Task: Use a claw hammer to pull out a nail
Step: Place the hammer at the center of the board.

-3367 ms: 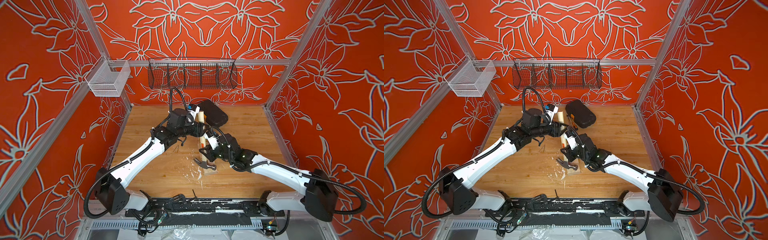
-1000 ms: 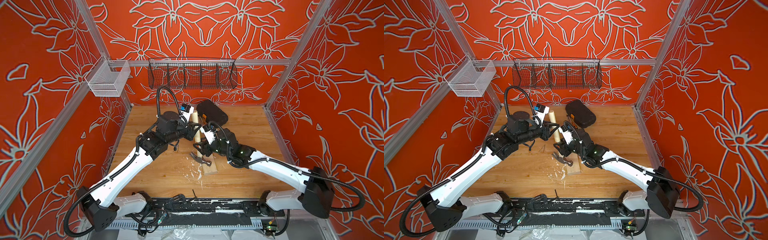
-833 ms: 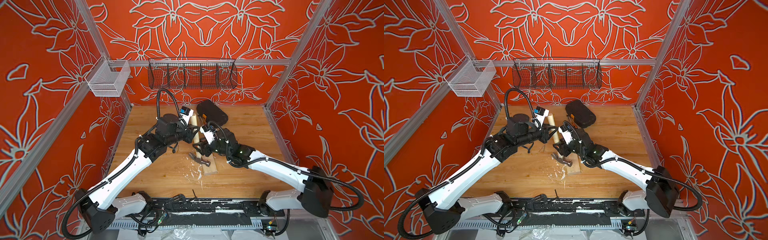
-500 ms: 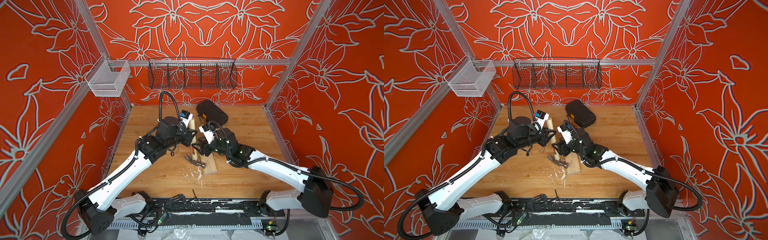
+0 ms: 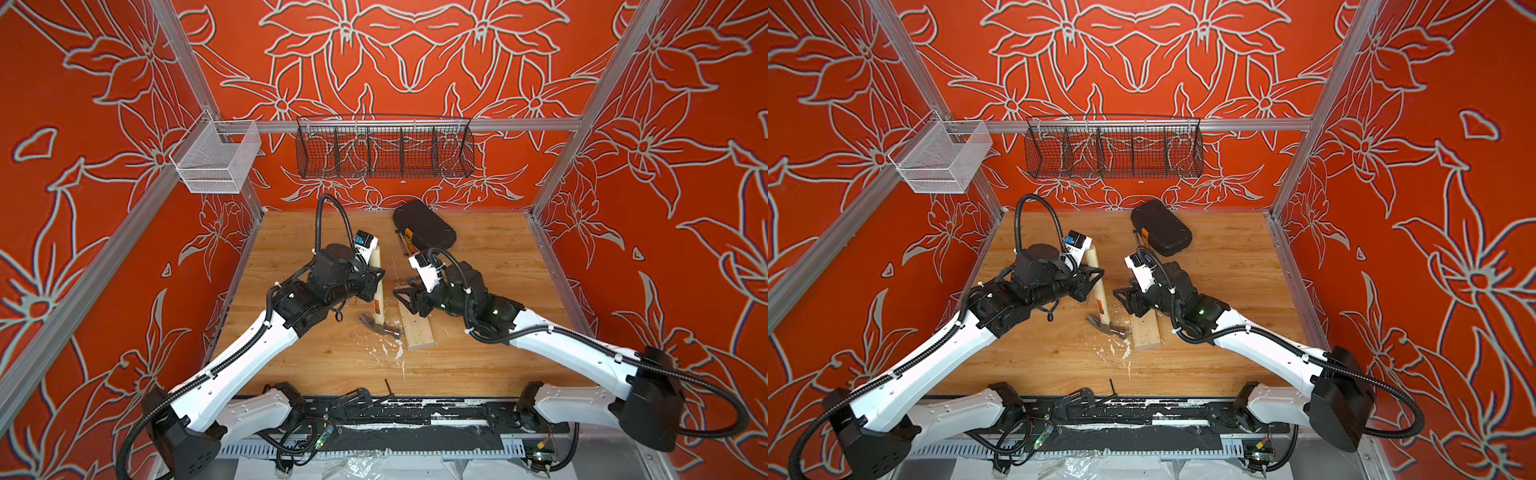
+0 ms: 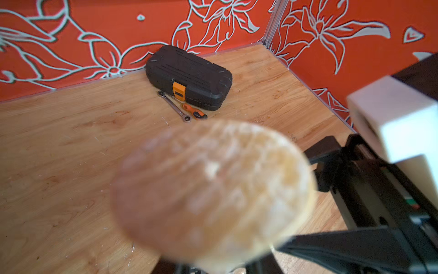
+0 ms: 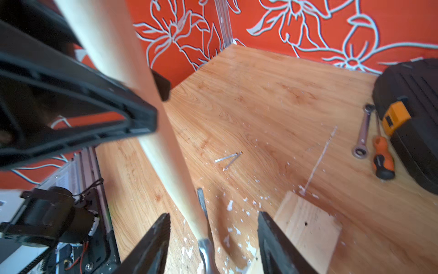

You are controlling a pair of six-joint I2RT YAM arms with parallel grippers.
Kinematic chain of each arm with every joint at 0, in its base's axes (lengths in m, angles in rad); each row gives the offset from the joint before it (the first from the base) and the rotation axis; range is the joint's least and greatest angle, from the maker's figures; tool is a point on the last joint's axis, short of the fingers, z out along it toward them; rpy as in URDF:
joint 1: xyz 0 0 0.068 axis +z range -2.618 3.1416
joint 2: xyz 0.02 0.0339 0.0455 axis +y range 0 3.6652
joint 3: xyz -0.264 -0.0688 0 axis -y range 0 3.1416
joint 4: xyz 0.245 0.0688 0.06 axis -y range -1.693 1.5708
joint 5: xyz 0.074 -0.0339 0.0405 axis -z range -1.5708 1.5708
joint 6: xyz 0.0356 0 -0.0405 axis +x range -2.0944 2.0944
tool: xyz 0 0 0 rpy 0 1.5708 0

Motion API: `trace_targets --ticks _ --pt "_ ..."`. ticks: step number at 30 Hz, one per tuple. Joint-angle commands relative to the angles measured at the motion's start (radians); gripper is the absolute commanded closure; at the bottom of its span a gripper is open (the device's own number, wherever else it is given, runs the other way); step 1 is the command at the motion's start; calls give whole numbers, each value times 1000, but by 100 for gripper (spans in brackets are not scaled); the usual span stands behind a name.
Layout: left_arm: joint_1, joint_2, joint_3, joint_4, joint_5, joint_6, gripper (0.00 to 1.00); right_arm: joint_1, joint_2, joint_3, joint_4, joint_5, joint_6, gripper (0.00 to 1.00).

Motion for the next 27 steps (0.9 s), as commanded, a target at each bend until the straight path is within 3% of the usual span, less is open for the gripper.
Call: trace_targets --ticks 1,17,27 --pt "-6 -58 10 88 -29 -28 100 -5 -35 -28 -26 59 -21 39" --pt "-22 -115 -100 89 -168 -122 100 -76 -134 -97 -26 118 -6 39" --pt "-24 -20 -88 86 -223 -177 100 -150 -135 -99 -68 165 32 39"
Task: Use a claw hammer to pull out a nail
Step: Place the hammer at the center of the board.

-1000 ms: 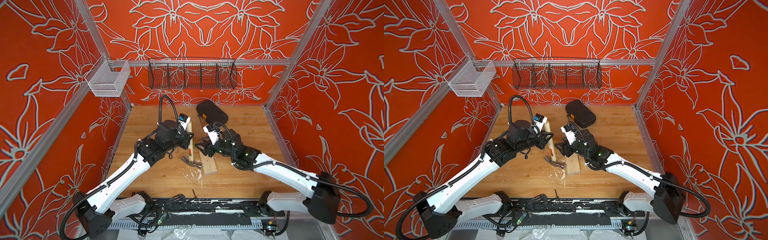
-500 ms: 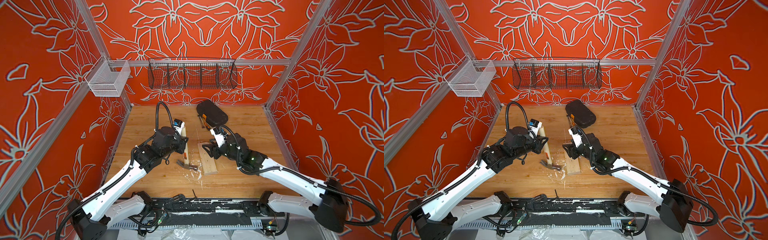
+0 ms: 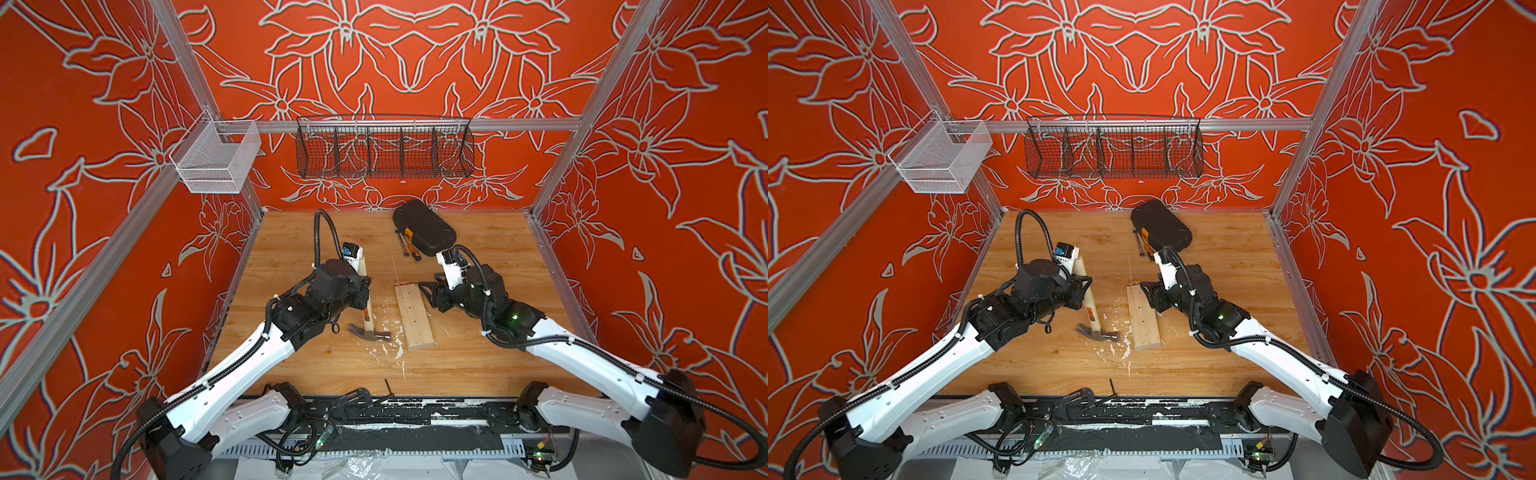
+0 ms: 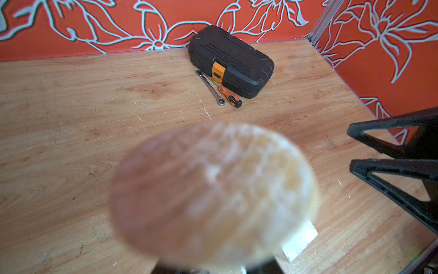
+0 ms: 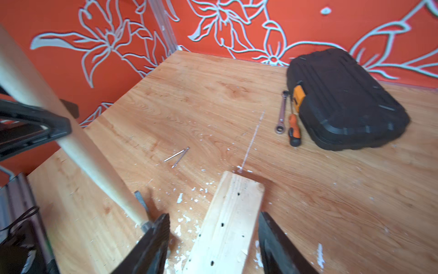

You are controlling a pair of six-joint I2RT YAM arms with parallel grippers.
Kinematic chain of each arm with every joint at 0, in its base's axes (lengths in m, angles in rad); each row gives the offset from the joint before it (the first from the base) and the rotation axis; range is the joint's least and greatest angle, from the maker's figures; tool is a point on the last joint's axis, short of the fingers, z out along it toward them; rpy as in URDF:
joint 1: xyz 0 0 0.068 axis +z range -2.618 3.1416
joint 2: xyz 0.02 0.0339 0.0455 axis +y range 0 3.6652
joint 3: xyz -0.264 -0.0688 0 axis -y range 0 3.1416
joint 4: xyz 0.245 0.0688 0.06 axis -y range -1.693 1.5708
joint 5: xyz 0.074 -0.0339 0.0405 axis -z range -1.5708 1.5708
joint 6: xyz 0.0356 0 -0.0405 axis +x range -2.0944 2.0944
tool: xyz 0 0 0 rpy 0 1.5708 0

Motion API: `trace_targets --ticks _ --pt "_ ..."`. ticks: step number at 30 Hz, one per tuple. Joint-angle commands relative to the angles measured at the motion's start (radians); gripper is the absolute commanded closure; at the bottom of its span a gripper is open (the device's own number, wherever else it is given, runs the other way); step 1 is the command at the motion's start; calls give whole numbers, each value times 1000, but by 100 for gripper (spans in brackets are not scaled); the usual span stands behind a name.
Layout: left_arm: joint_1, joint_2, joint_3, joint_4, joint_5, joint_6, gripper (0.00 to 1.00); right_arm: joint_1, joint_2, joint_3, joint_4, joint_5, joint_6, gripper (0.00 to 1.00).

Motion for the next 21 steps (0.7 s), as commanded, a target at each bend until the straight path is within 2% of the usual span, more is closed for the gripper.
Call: trace_targets --ticks 1,16,21 --pt "-5 35 39 66 -26 -46 100 -20 -10 -11 -14 21 23 39" --pt "0 272 145 103 -123 18 100 -35 -44 -19 -16 5 24 39" --pt "32 363 216 92 -110 36 100 -38 -48 -22 -9 0 29 39"
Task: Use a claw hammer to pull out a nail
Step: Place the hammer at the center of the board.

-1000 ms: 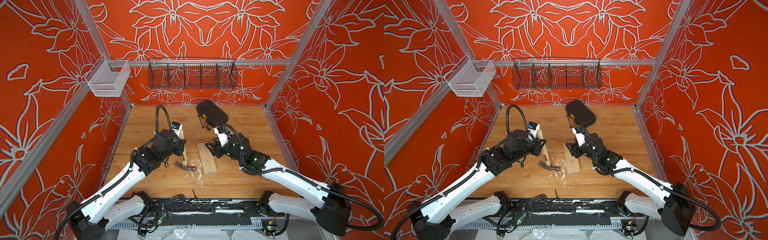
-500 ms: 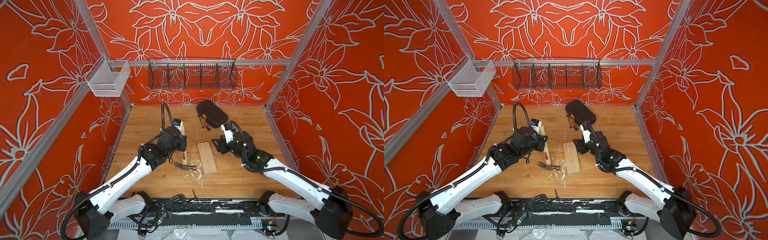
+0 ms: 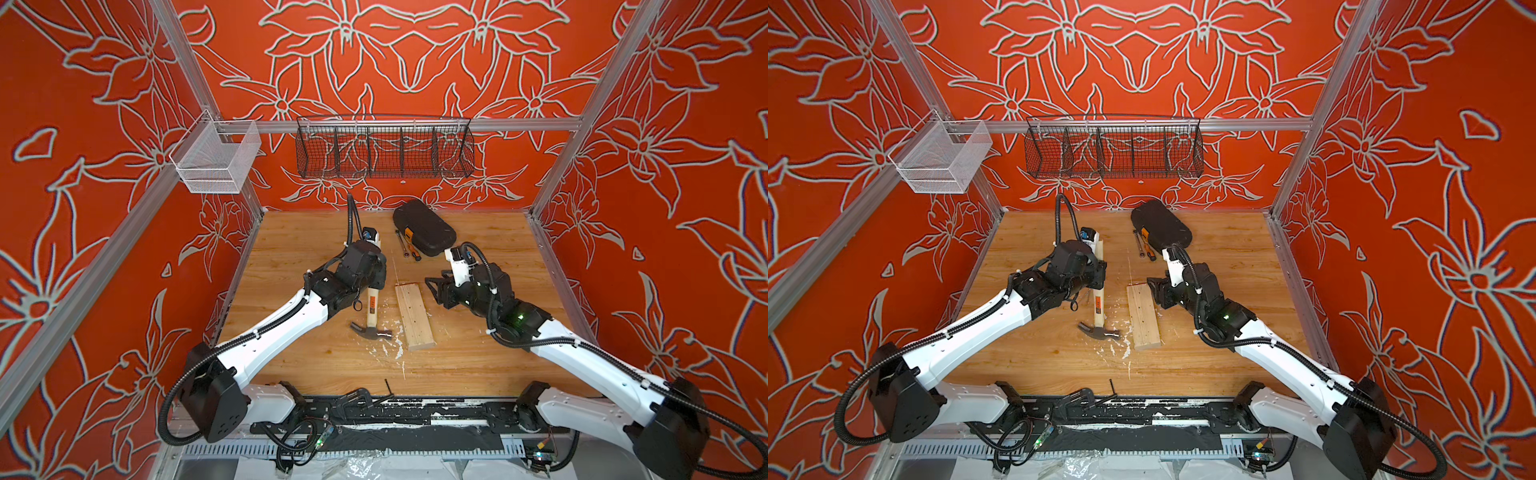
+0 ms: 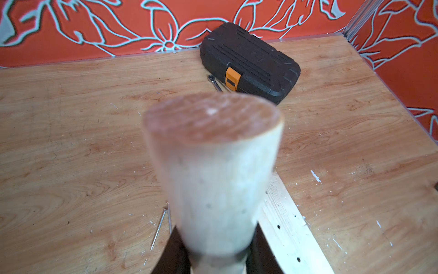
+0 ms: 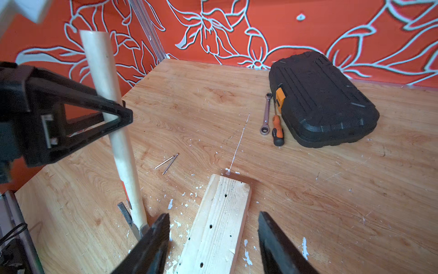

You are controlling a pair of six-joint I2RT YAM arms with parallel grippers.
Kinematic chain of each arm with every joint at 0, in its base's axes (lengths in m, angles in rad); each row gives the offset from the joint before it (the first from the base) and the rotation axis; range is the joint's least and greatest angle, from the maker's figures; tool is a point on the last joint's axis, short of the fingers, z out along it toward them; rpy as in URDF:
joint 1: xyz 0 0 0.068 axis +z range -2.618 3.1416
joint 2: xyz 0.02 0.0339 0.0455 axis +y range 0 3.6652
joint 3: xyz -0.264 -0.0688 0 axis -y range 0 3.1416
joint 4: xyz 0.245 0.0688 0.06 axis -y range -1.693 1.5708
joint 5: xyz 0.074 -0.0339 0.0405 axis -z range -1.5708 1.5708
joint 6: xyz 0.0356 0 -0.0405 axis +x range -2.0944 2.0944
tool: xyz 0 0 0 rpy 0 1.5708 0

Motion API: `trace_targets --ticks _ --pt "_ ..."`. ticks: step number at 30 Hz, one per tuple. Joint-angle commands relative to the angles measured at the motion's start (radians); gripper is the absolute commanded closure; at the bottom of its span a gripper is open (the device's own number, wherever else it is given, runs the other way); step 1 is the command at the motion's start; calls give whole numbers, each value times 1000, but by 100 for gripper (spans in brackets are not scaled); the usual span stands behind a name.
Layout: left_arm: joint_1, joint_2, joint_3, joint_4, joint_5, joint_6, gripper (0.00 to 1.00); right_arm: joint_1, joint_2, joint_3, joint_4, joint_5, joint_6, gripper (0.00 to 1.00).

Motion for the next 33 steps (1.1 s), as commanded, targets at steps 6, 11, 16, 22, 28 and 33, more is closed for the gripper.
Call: trace_targets --ticks 6,11,16,22,28,33 --pt "90 178 129 5 21 12 100 -8 -22 -15 -4 -7 20 39" --pt "134 297 181 0 59 4 100 -9 -30 -14 -10 -9 22 39" --pt "160 399 217 16 85 2 100 -9 -31 -14 -11 -11 25 39" --pt "203 499 255 8 114 3 100 -10 -35 -21 -13 -10 29 39" --pt "231 612 329 -42 130 4 100 -10 -41 -24 -16 -8 33 39" --pt "239 692 362 -57 144 0 100 -9 -51 -25 -27 -3 35 39"
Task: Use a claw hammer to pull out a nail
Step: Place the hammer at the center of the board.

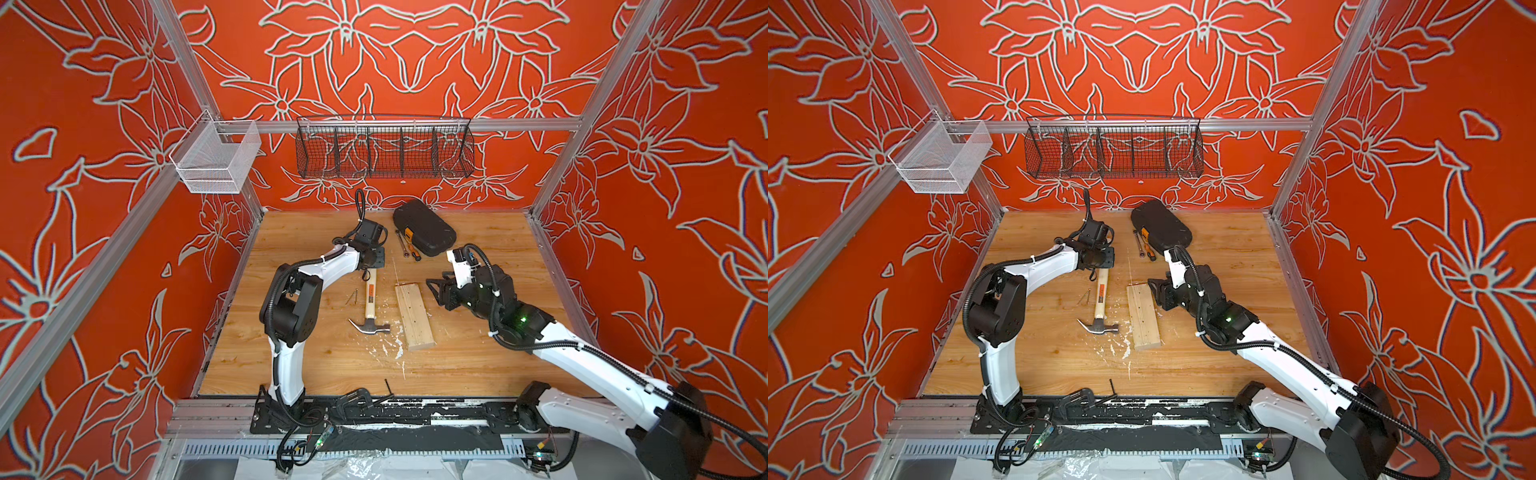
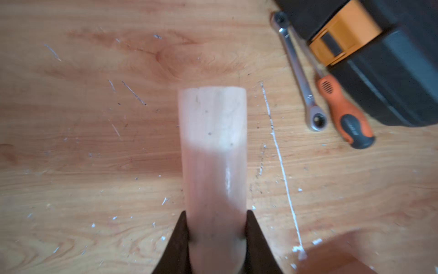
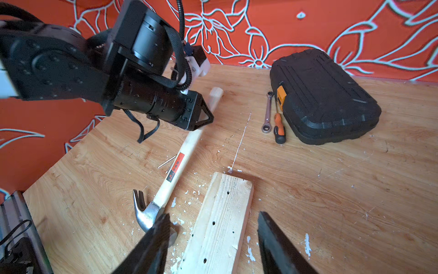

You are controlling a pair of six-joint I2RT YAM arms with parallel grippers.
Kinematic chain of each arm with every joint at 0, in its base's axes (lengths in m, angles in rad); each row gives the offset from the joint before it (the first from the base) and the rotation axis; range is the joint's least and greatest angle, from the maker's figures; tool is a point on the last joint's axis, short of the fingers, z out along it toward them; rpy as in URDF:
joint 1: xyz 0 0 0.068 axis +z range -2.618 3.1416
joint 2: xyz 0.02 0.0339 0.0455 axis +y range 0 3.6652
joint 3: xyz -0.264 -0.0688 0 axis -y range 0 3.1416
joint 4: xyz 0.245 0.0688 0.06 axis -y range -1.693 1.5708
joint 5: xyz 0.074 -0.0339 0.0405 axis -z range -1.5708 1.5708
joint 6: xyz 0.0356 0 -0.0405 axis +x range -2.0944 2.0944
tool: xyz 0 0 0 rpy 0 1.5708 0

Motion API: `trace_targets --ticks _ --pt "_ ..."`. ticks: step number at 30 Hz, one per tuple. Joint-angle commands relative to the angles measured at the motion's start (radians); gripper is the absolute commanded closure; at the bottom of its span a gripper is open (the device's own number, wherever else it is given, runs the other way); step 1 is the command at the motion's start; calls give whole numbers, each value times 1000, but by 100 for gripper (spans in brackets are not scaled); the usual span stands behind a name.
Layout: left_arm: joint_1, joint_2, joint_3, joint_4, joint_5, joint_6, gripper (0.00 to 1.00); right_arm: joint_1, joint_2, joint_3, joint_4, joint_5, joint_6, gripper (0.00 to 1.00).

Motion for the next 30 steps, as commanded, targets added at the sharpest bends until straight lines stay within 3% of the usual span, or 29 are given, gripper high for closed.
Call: trace_targets --ticks 1,13,30 --pt "10 43 24 -56 -17 39 100 -9 -27 -10 -22 -2 17 39" --pt "28 122 78 -111 8 27 100 -9 -30 -15 -33 -6 17 39" --pt "28 126 98 -154 14 27 81 -12 -21 -15 -25 -2 15 39"
